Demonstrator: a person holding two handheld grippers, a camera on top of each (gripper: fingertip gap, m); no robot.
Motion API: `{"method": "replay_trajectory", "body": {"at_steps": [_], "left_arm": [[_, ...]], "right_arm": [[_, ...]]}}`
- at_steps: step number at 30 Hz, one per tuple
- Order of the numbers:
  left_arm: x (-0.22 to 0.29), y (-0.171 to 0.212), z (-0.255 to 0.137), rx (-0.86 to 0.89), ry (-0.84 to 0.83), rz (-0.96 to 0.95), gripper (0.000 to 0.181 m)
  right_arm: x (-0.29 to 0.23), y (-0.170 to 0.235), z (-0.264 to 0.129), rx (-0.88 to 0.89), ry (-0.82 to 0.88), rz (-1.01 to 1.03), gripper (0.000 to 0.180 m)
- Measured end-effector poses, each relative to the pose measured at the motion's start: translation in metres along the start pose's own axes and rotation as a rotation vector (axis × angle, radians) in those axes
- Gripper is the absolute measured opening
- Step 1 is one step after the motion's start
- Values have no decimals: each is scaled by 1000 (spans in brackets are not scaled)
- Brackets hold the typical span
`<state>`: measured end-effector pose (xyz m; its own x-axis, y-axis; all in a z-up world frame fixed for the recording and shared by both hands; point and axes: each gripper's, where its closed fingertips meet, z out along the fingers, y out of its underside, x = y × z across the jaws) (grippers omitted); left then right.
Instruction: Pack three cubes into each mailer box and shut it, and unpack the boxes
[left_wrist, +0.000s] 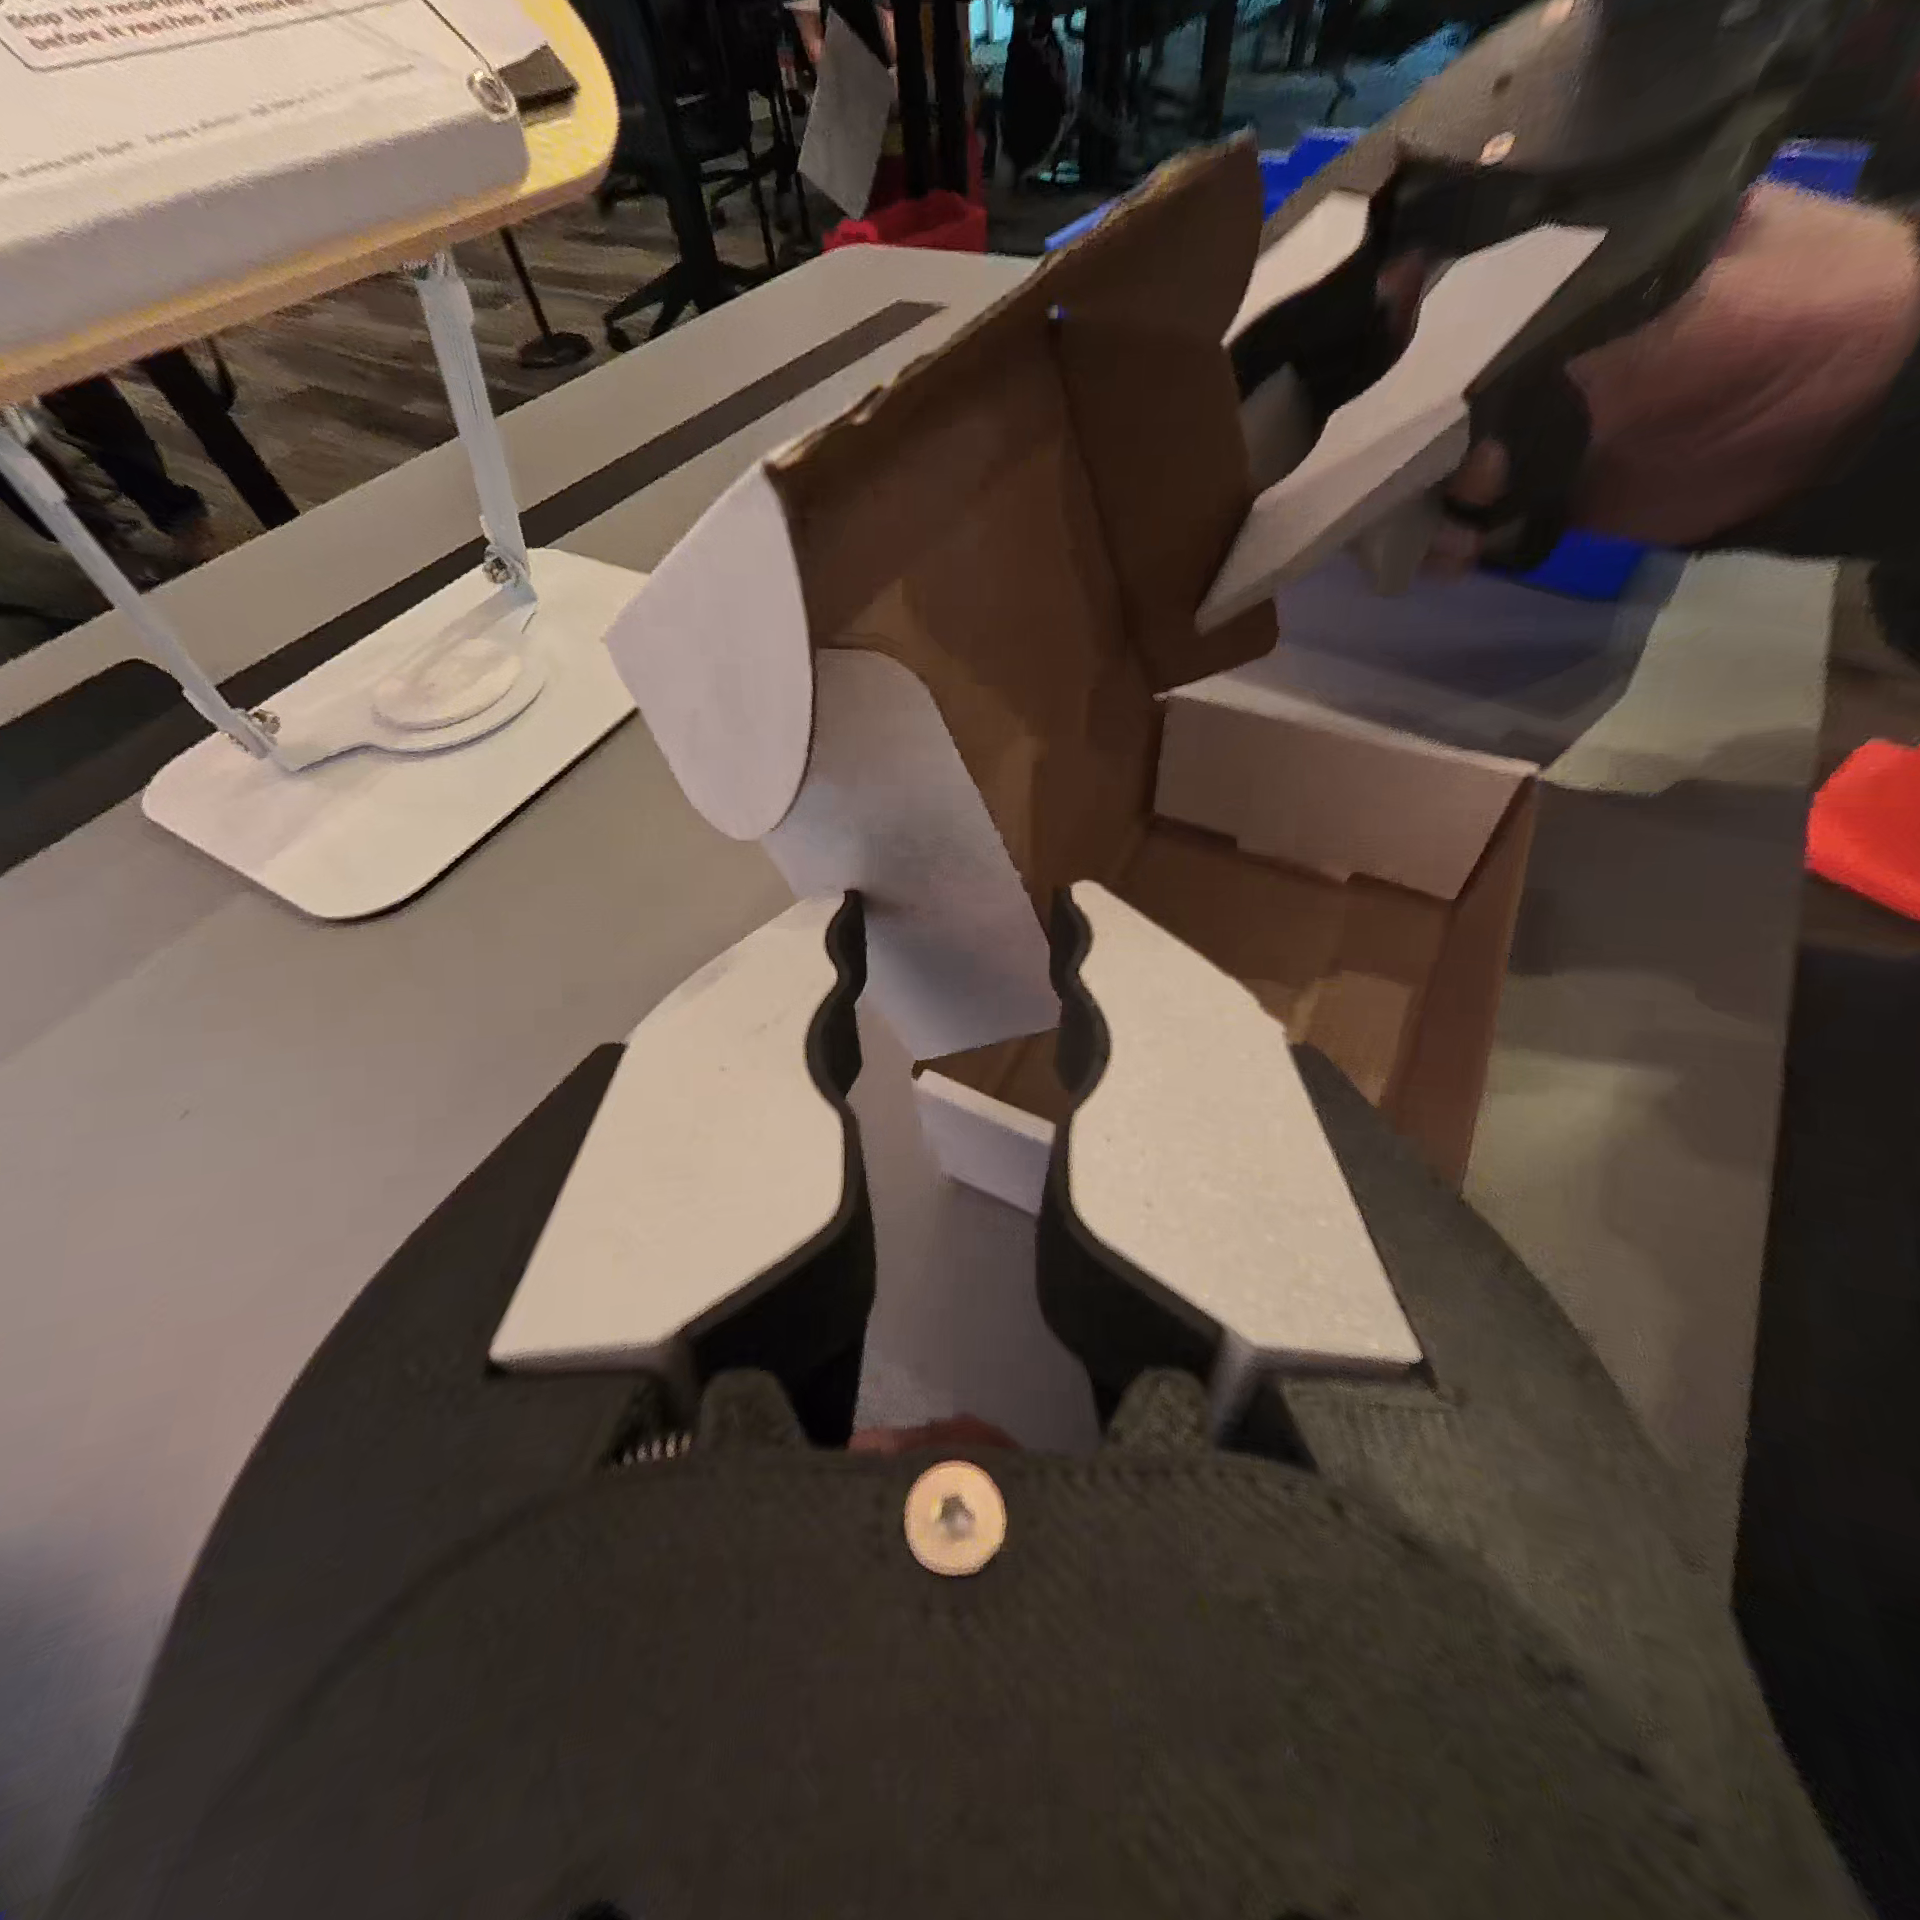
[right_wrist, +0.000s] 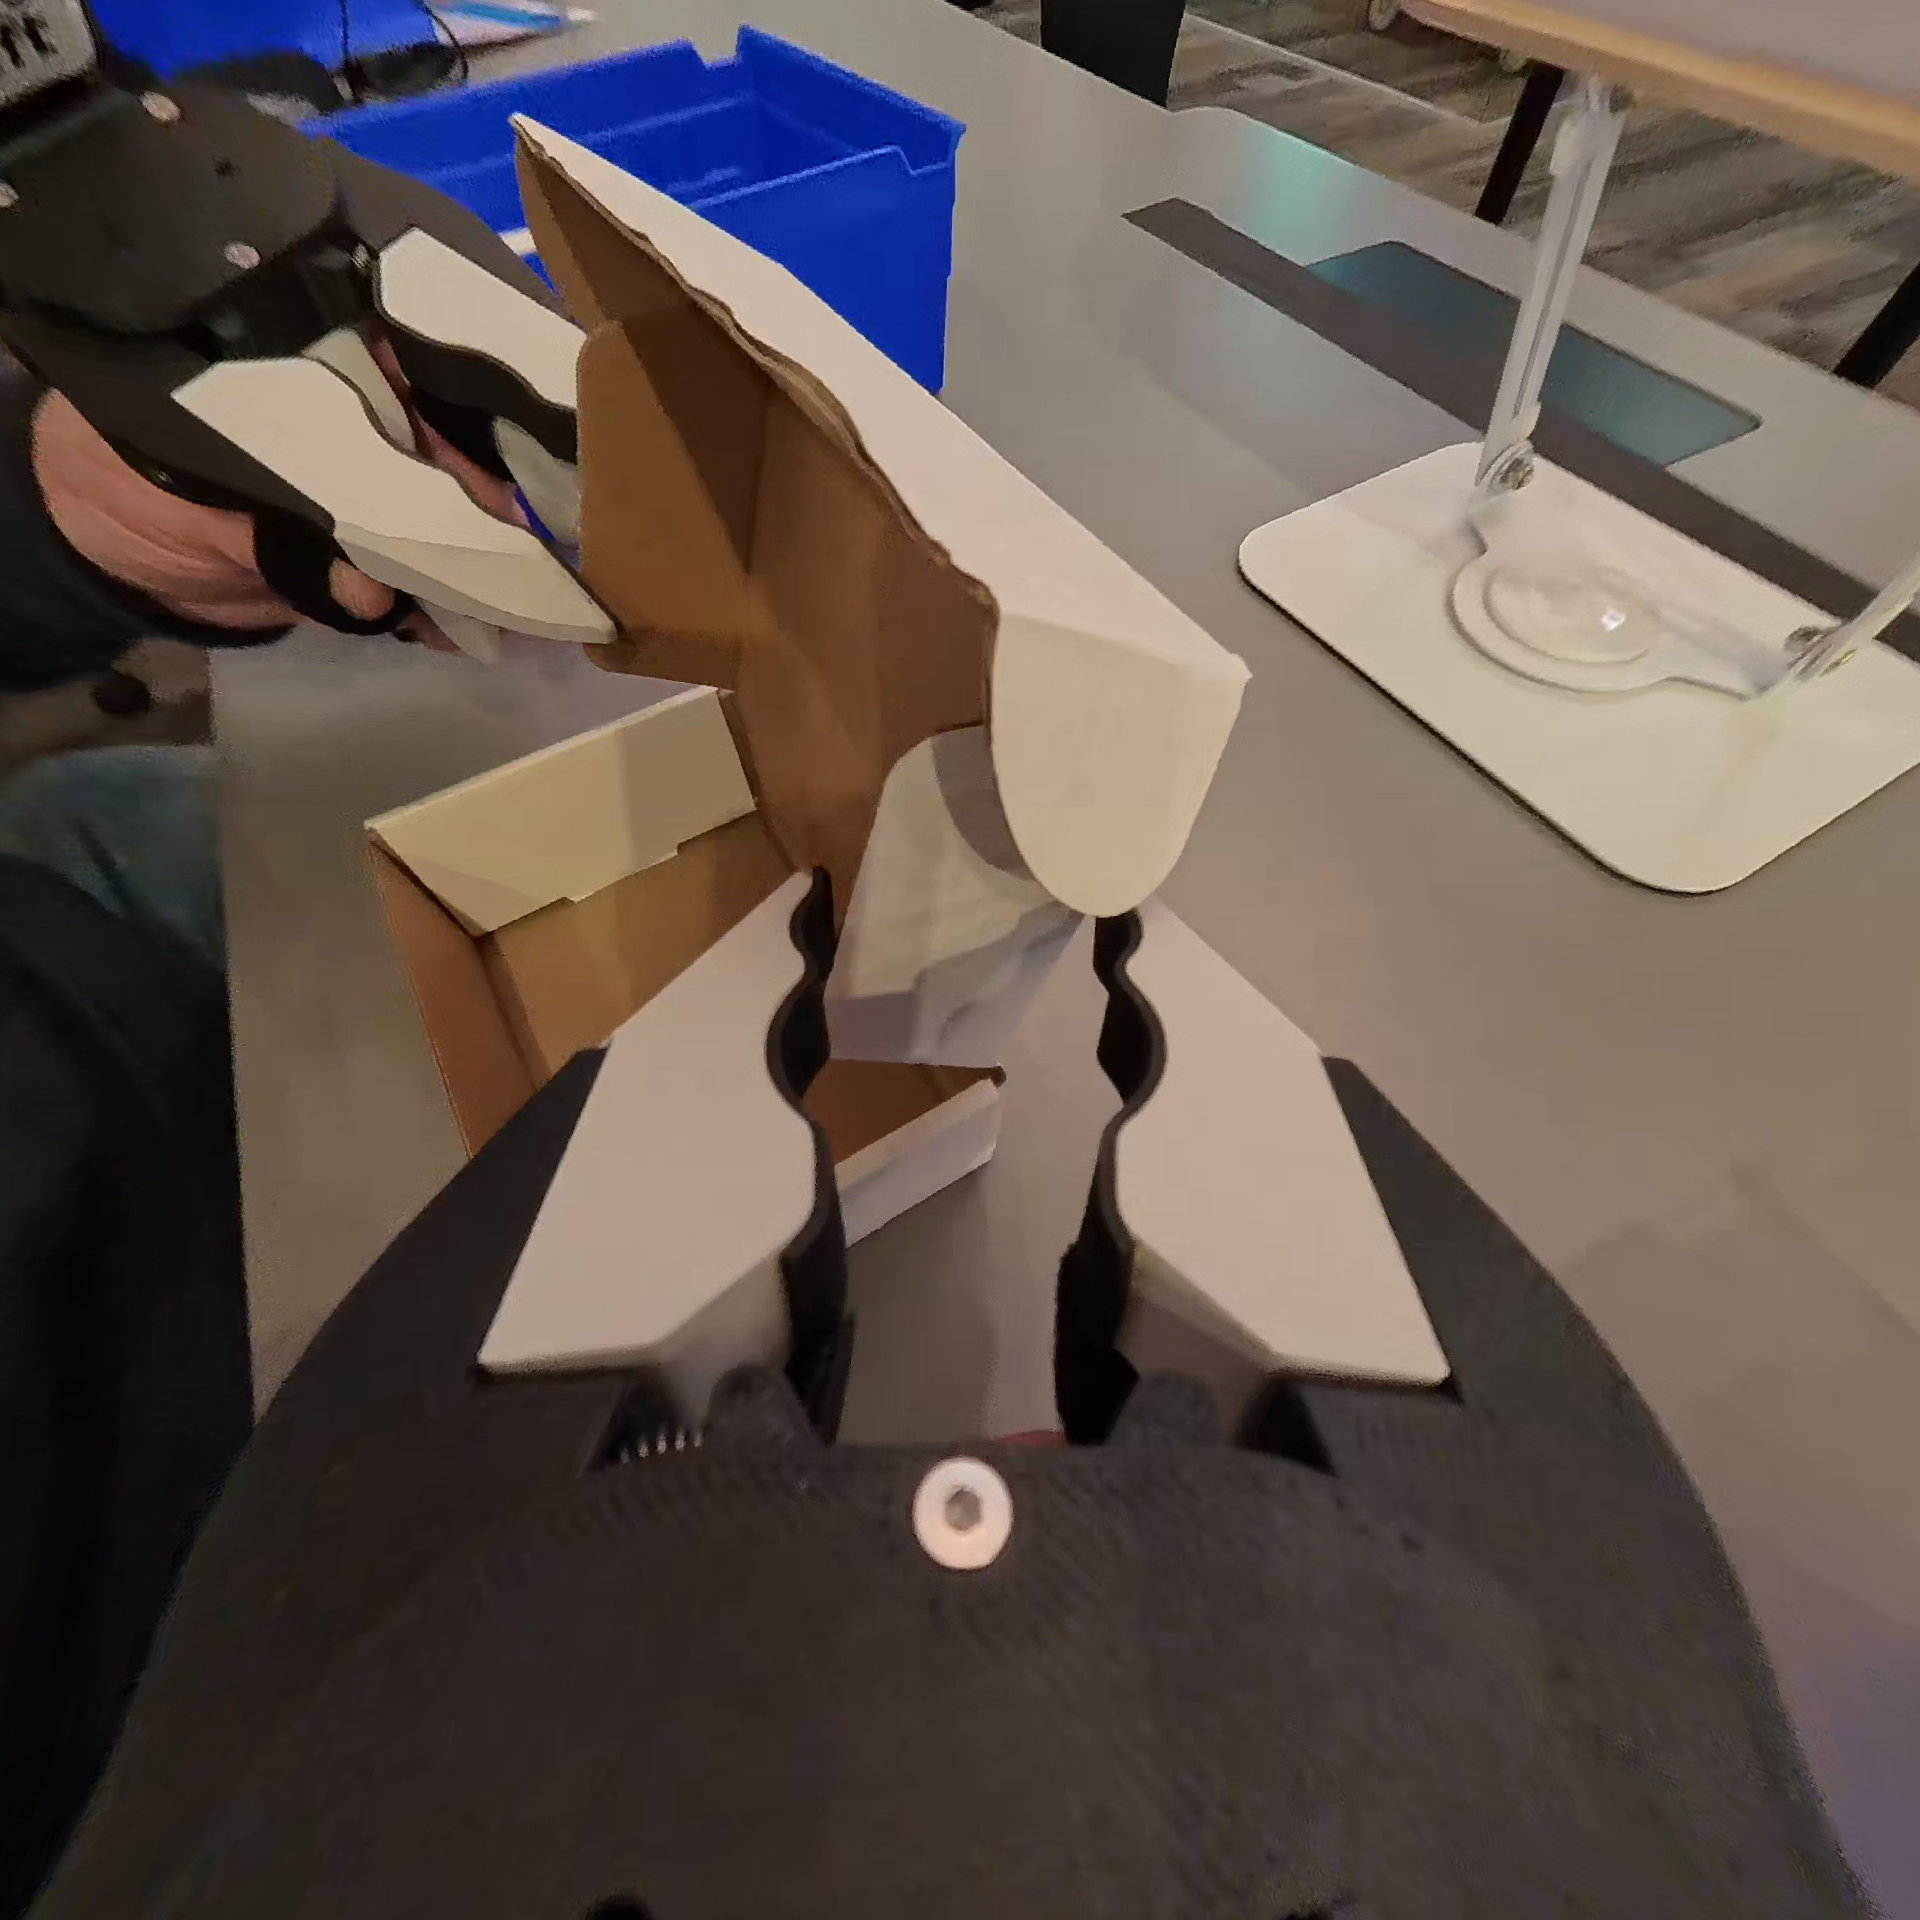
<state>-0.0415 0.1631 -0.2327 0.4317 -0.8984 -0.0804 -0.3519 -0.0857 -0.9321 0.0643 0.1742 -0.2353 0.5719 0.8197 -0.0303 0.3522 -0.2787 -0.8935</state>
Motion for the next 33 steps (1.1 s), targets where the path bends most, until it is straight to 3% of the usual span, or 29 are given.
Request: {"method": "replay_trajectory", "body": {"at_steps": [11, 19, 24, 30, 33], "left_arm": [[27, 15, -12, -126, -63, 297, 32], [54, 43, -10, -277, 38, 353, 30], [58, 48, -15, -317, 92, 291, 37], [55, 42, -33, -316, 39, 254, 81], [54, 23, -37, -262, -22, 329, 97]], "right_arm": [[-19, 22, -13, -150, 93, -255, 44], [-33, 61, -17, -416, 78, -397, 32], [-40, 67, -23, -471, 46, -335, 38], [-43, 69, -26, -515, 46, -379, 34], [-43, 69, -25, -506, 47, -379, 32]]}}
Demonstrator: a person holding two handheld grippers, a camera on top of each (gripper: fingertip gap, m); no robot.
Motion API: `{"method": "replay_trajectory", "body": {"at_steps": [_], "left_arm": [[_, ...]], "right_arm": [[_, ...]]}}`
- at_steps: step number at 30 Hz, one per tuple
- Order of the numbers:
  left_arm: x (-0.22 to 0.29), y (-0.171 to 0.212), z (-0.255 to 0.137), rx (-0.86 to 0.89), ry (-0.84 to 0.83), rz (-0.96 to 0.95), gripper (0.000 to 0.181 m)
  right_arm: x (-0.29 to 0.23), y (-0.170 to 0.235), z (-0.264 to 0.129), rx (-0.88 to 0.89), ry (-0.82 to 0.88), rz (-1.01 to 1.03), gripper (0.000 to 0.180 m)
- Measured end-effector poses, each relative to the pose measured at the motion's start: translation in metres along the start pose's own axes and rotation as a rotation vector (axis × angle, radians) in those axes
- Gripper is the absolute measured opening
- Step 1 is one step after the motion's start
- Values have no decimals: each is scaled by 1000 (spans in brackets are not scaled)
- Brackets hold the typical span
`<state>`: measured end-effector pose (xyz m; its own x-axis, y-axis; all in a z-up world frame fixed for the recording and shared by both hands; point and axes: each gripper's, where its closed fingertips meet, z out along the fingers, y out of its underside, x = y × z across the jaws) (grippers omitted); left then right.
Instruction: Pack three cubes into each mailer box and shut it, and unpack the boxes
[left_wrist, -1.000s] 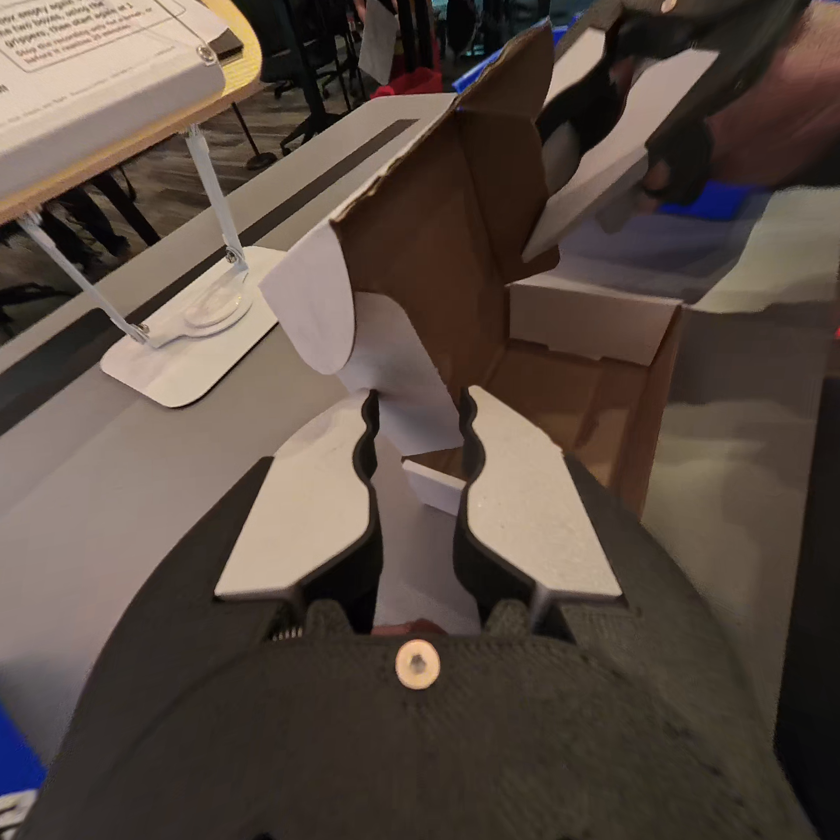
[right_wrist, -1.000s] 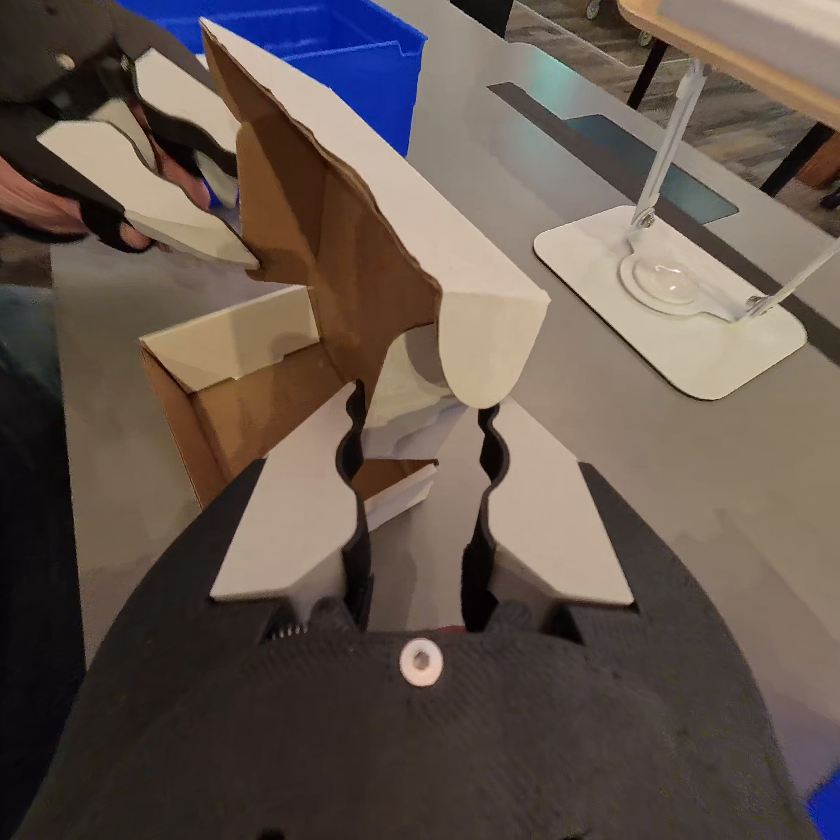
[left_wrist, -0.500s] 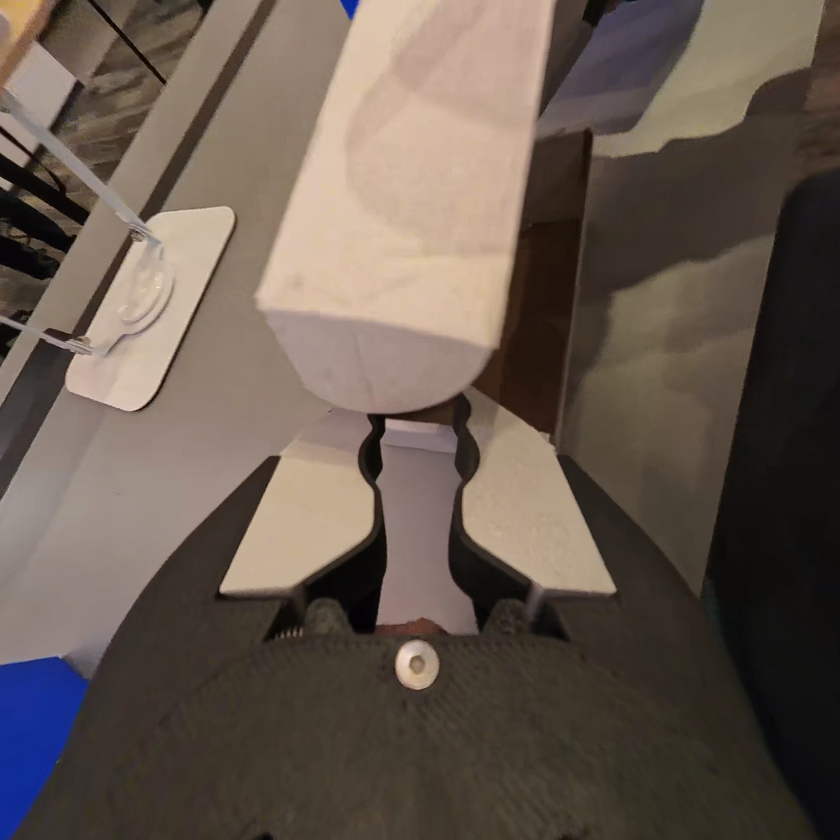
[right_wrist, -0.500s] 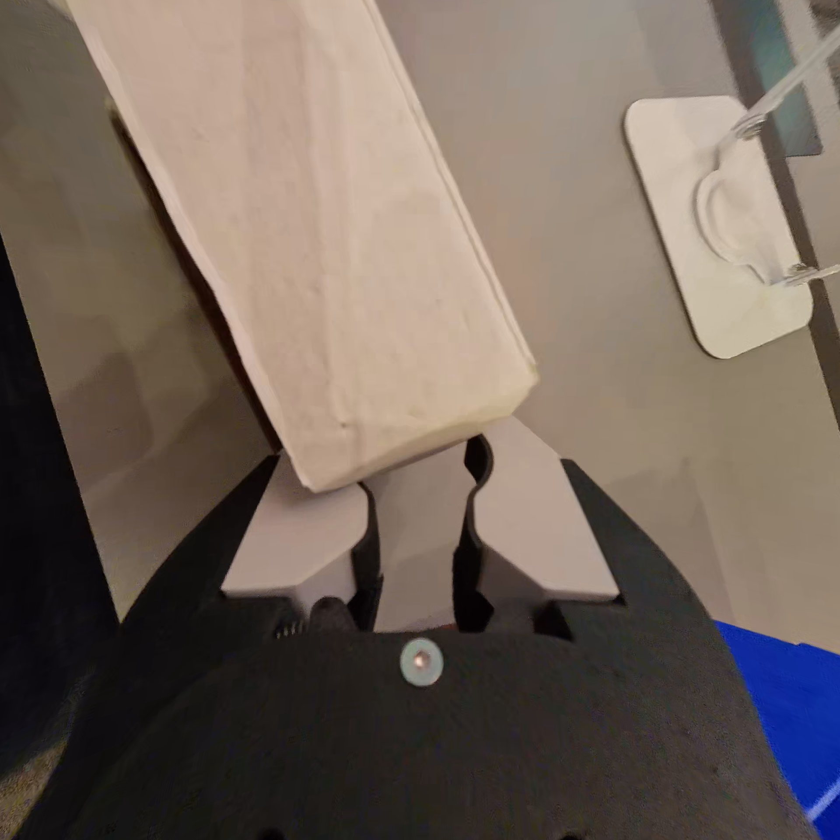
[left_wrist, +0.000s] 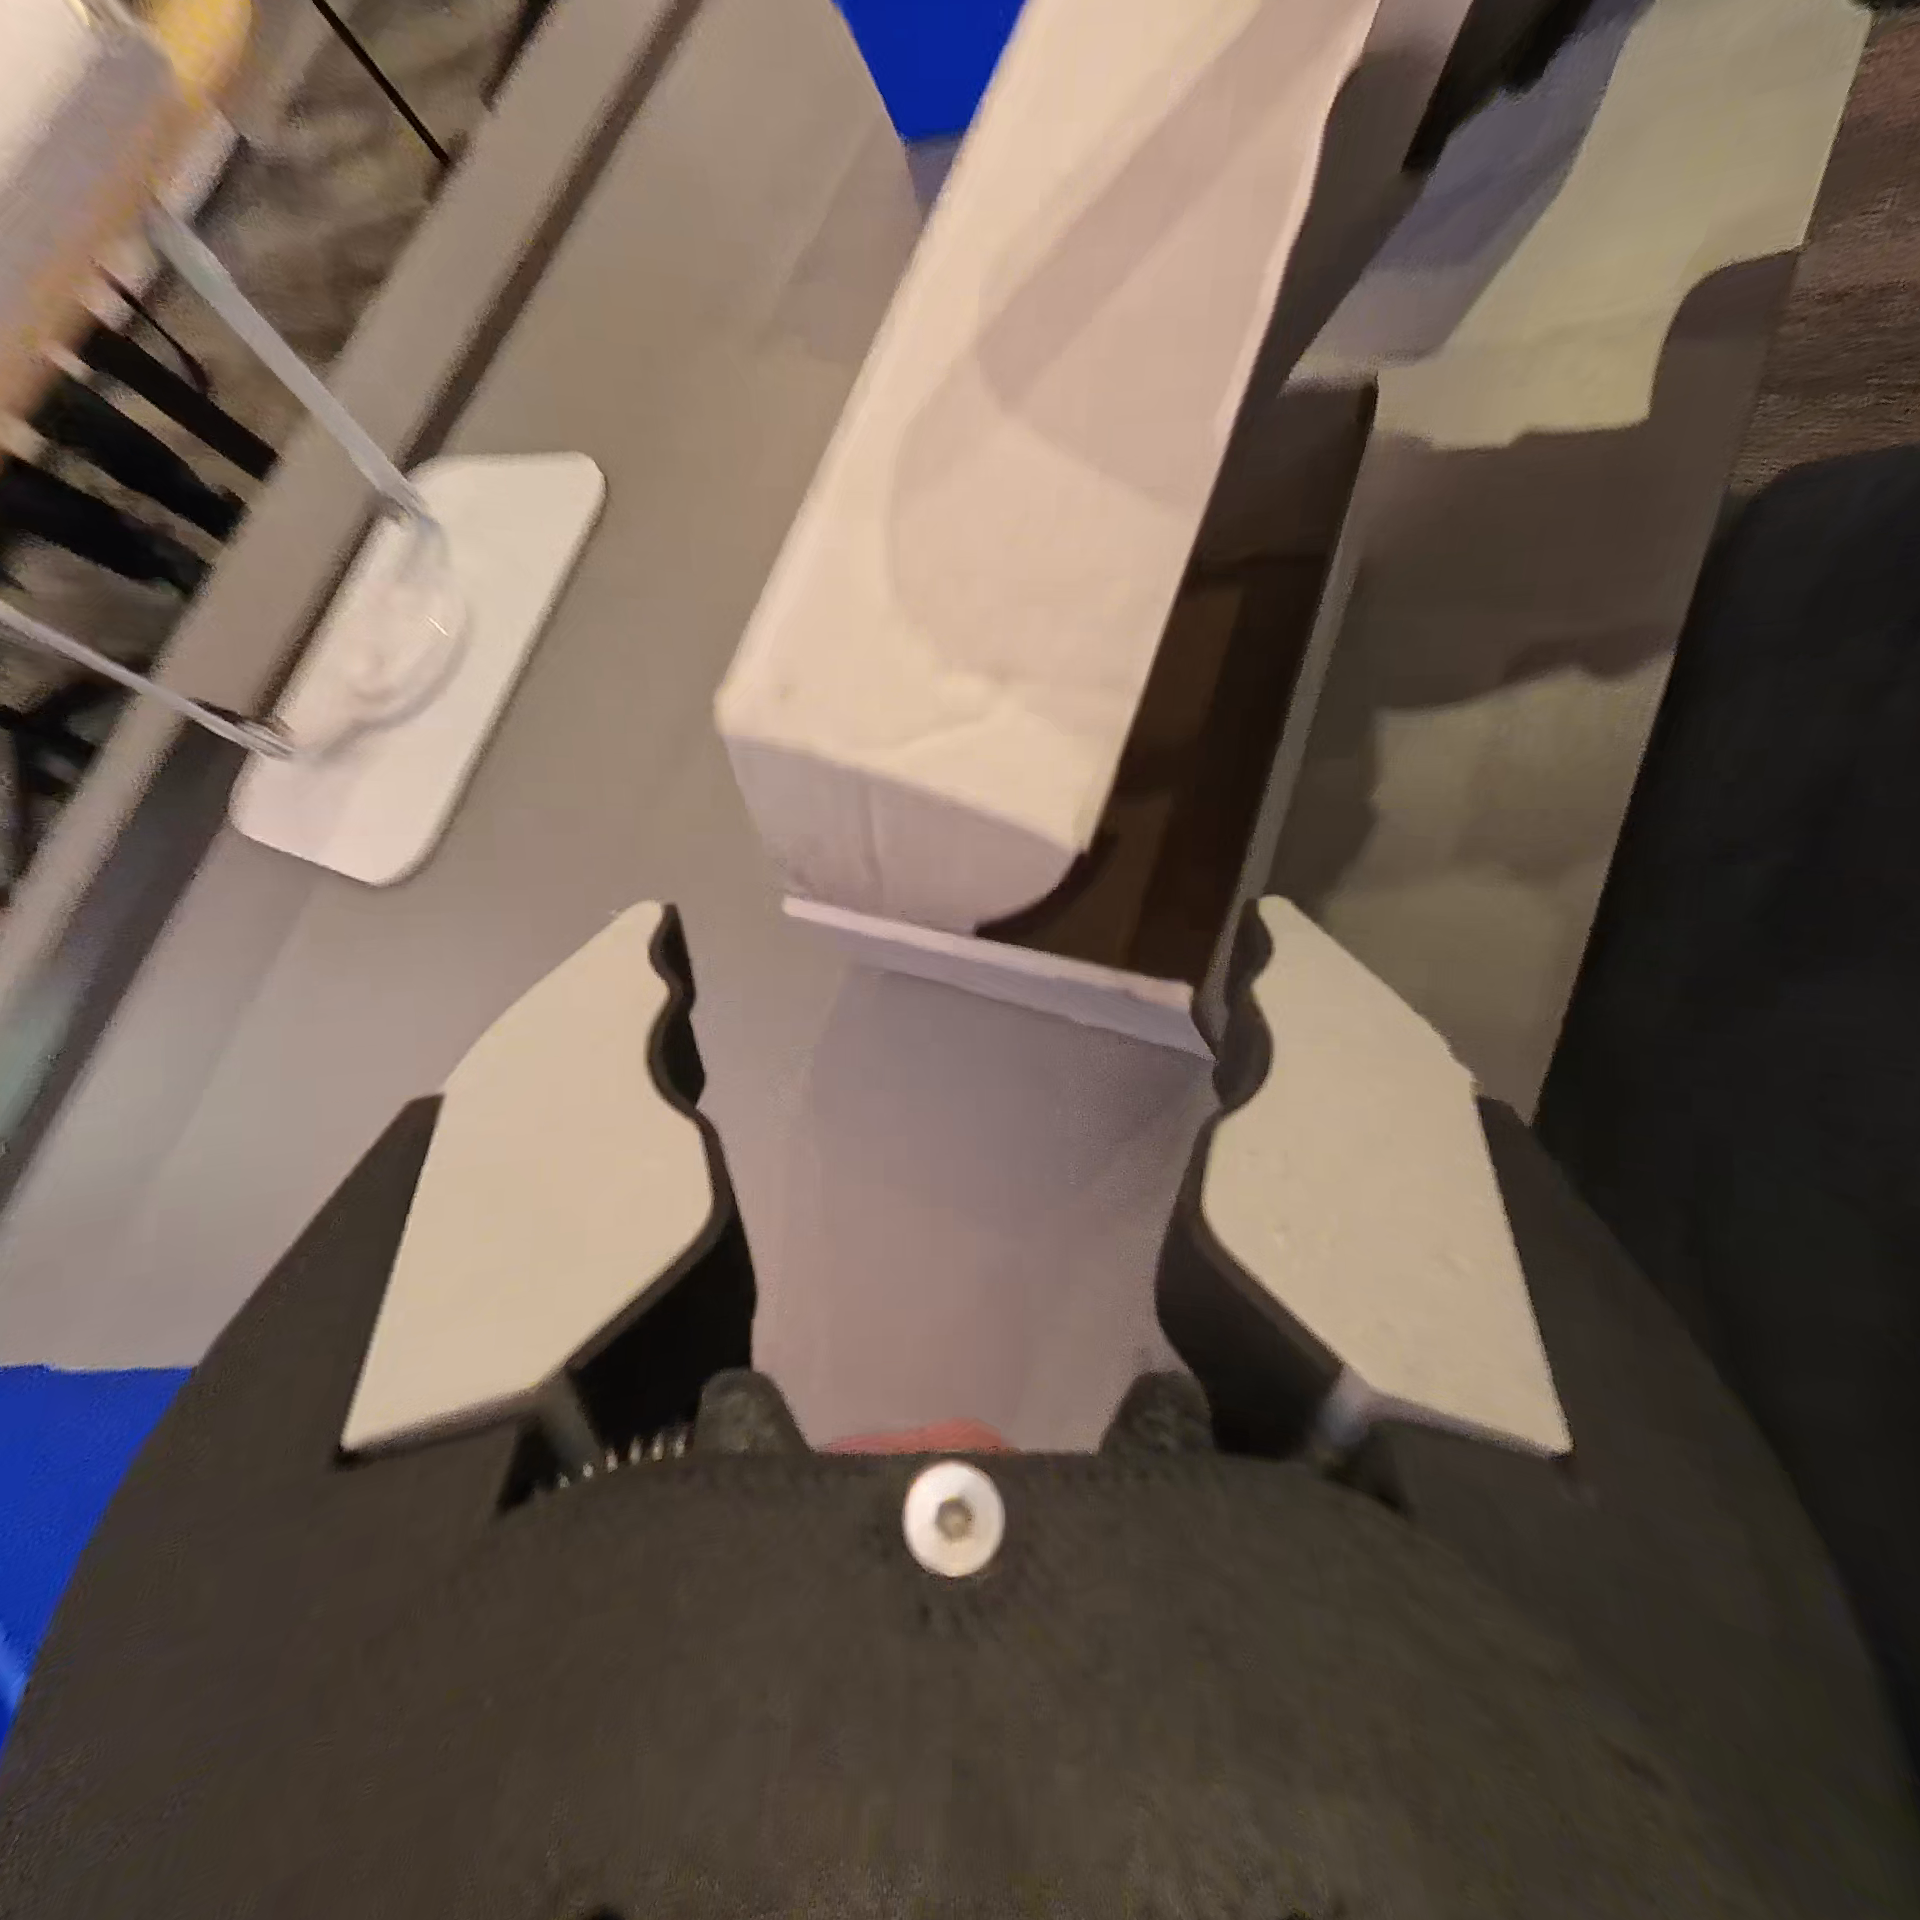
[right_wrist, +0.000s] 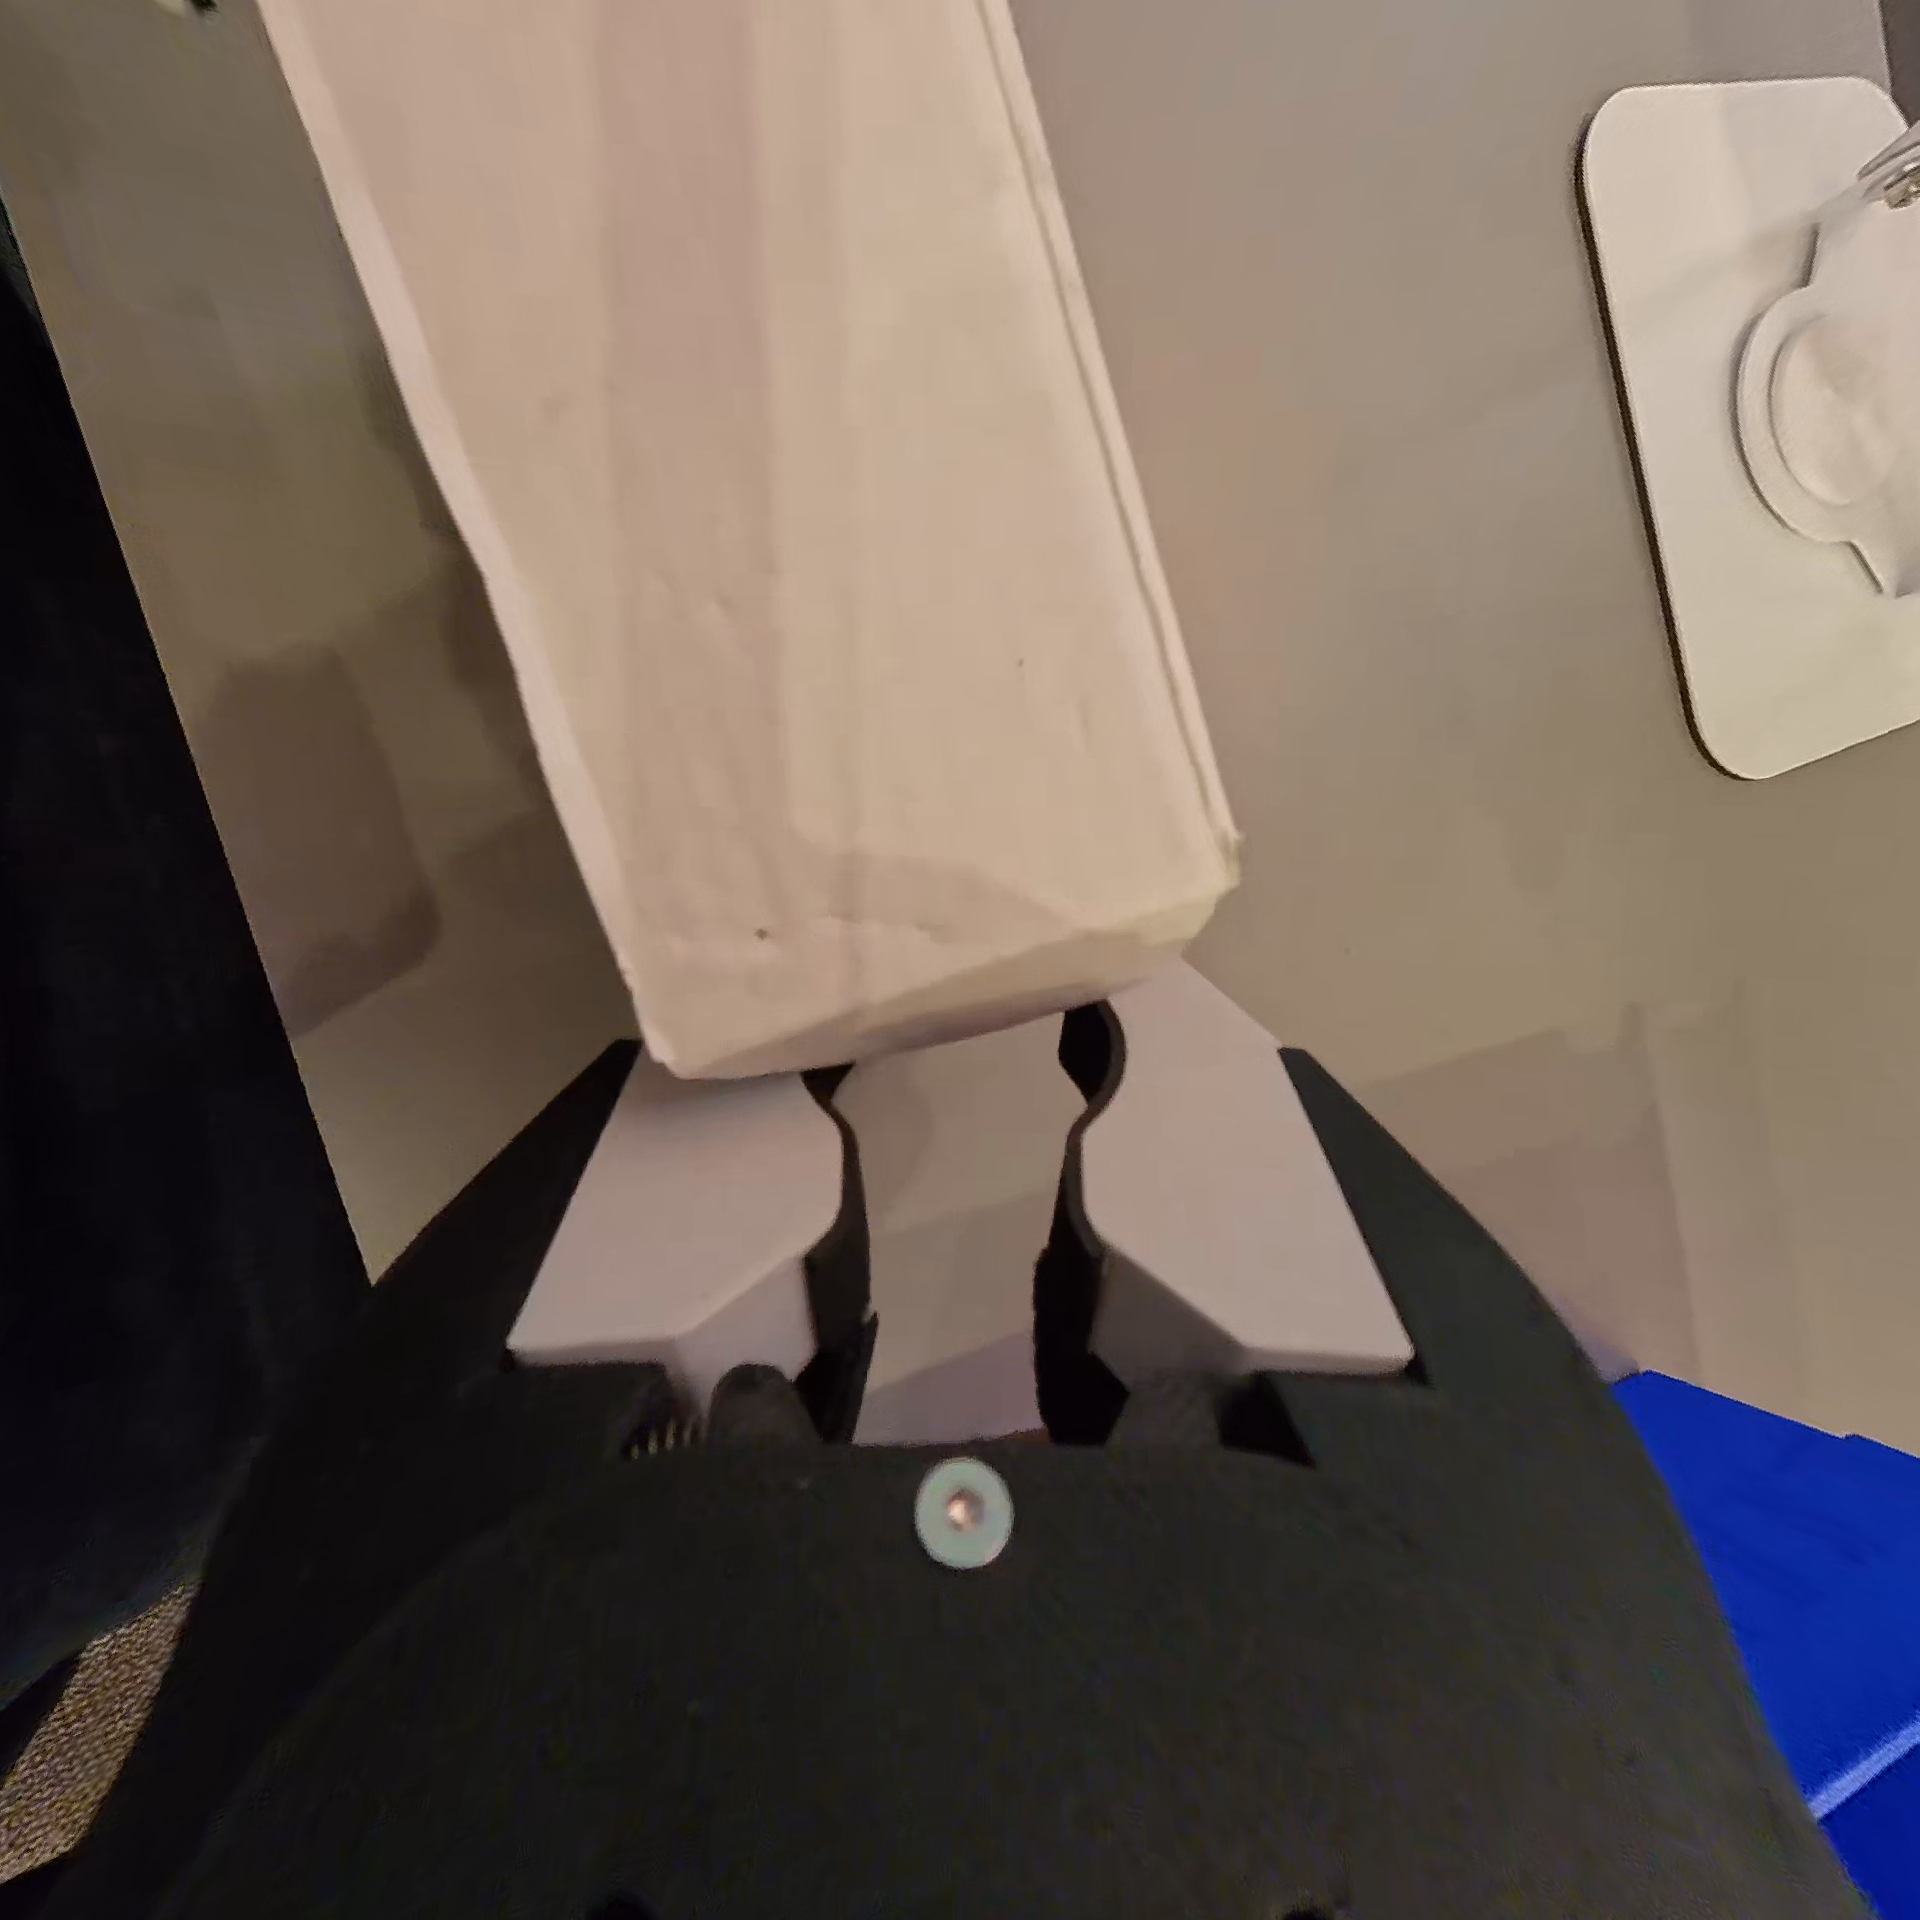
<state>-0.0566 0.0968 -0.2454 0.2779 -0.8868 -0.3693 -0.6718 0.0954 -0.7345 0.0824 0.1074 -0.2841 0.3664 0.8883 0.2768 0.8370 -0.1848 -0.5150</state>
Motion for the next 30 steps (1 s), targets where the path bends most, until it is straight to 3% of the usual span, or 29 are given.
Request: {"method": "replay_trajectory", "body": {"at_steps": [3, 7, 10, 15, 21, 22, 25, 30], "left_arm": [[-7, -27, -4, 53, -61, 113, 93], [7, -37, 10, 14, -10, 209, 64], [8, -36, 13, 11, -17, 204, 64], [16, -30, 11, -41, 4, 218, 63], [26, -22, 10, -82, 20, 235, 64], [27, -21, 10, -87, 19, 246, 64], [30, -20, 10, -112, 15, 287, 64], [44, -9, 15, -159, 44, 316, 68]], "right_arm": [[0, 0, 0, -9, 2, -11, 32], [-1, 0, 0, -27, -4, -16, 33], [-3, 1, 0, -25, -17, 3, 38], [-16, 1, -3, -36, -104, 37, 61], [-30, 13, -18, -112, -178, 144, 56], [-30, 16, -21, -121, -176, 166, 60], [-24, 23, -32, -137, -134, 254, 93], [-30, 27, -53, -103, -110, 235, 98]]}}
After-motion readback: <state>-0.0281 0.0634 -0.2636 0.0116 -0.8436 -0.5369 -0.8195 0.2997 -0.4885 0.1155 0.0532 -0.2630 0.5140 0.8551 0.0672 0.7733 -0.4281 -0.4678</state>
